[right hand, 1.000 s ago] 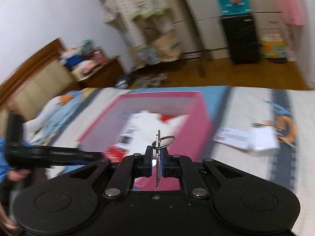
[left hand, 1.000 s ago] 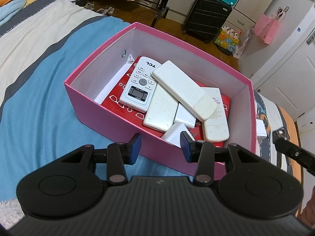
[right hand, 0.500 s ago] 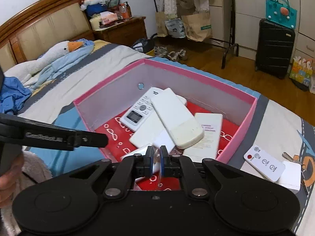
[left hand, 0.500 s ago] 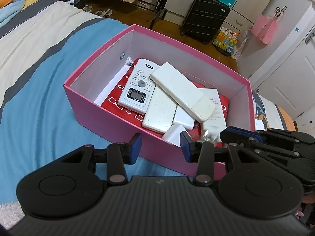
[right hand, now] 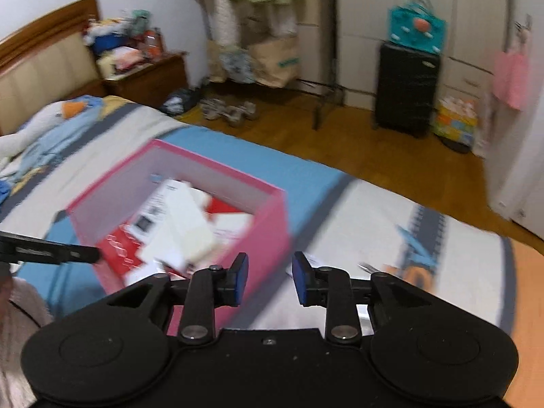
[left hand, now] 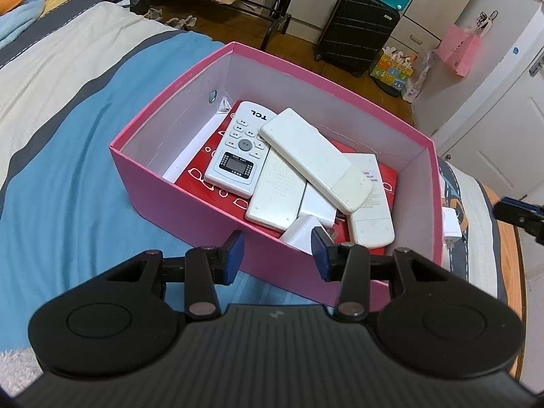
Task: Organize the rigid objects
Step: 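Move the right gripper to the white charger and close on it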
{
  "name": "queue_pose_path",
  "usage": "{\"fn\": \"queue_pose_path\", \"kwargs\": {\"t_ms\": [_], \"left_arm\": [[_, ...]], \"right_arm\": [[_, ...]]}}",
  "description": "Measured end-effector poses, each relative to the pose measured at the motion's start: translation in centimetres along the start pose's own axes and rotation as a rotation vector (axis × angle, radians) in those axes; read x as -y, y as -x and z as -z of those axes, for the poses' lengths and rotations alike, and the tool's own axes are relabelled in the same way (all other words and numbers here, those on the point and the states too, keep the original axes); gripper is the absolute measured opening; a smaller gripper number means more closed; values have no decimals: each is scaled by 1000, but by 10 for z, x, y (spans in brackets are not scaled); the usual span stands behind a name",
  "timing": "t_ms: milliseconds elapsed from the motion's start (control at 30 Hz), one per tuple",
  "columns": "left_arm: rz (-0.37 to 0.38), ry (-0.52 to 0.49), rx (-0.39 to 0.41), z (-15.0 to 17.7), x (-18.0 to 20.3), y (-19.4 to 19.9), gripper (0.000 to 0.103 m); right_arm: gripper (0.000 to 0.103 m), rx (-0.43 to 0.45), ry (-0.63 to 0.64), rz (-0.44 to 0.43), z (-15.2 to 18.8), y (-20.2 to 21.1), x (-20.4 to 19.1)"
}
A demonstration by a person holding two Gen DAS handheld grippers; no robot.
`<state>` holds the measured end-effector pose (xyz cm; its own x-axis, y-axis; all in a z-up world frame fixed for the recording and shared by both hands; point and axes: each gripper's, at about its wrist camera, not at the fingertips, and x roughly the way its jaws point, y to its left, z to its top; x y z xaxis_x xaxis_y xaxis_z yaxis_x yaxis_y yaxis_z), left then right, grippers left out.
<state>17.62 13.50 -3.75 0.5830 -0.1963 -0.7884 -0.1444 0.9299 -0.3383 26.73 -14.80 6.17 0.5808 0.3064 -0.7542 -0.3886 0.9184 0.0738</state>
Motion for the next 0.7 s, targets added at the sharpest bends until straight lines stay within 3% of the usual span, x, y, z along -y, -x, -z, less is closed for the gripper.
{"fn": "queue_pose_path", "kwargs": {"t_ms": [200,400,533,633,700], "left_arm": [[-14,-2,-1,0,2,0,42],[-19,-4,0,0,3,0,42],[-30,-15,4,0,5,0,42],[-39,-27,8,0,6,0,42],[-36,-26,9,0,6,0,42]], "right_arm": [[54,-50,-103,-3,13,-9,47],[56,-124,57,85,42,-54,52],[57,-140,92,109,61,-79,55],[70,-148,107,147,63,-93,56],[70,-147,120,168,64,-101,55]]}}
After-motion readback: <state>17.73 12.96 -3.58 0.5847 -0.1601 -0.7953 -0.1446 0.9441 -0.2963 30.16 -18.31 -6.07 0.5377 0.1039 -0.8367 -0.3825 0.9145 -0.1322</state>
